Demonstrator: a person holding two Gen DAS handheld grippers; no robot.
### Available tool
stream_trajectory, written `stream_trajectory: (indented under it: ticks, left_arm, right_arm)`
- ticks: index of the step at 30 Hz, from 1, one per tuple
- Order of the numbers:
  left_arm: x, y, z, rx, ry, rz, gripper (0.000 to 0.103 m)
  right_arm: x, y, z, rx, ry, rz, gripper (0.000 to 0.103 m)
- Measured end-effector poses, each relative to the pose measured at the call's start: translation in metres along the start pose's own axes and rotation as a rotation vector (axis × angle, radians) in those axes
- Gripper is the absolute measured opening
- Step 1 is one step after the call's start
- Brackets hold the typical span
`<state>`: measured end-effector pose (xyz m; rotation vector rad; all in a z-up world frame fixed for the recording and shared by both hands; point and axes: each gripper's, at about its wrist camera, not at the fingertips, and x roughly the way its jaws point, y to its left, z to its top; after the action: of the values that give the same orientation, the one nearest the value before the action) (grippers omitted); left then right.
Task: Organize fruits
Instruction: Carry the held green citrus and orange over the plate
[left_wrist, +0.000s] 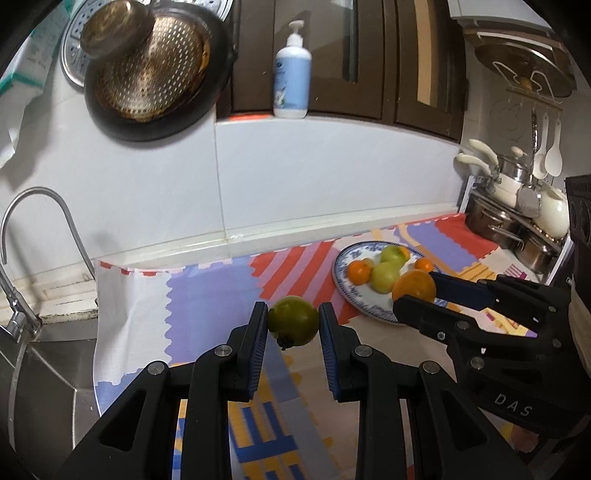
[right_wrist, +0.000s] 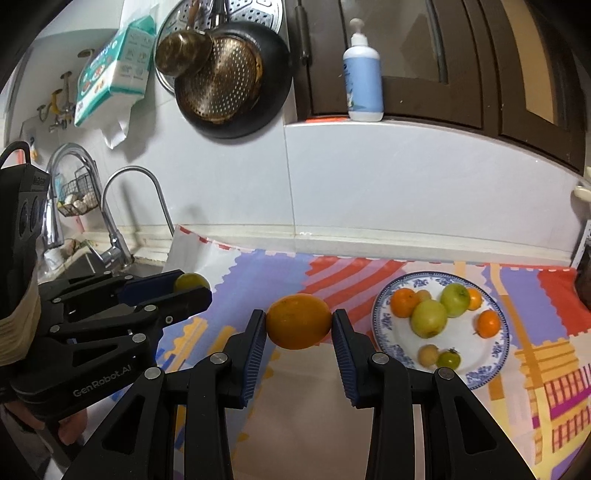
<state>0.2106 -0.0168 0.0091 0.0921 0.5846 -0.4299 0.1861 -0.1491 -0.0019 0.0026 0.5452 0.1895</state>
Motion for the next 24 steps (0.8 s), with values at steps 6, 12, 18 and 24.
stream_trajectory:
  ticks: [6,12,18,24]
  left_arm:
    - [-0.009,-0.027,0.005,-0.004,-0.025,-0.005,0.028]
    - [-0.010,-0.056,0.010,-0.010,-0.043,-0.012,0.028]
    - [-0.004,-0.083,0.017,-0.019,-0.054,-0.020,0.028]
    - [0.009,-0.102,0.024,-0.018,-0.051,-0.013,0.028]
  right_arm:
    - [-0.025,-0.016,-0.002,-0.006,-0.029,-0.003,0.037]
    - [-0.045,-0.042,-0.003,-0.004,-0.045,-0.015,0.037]
    - [-0.058,-0.067,-0.003,-0.013,-0.058,-0.024,0.037]
    - [-0.061,-0.091,-0.001,-0.016,-0.067,-0.027,0.037]
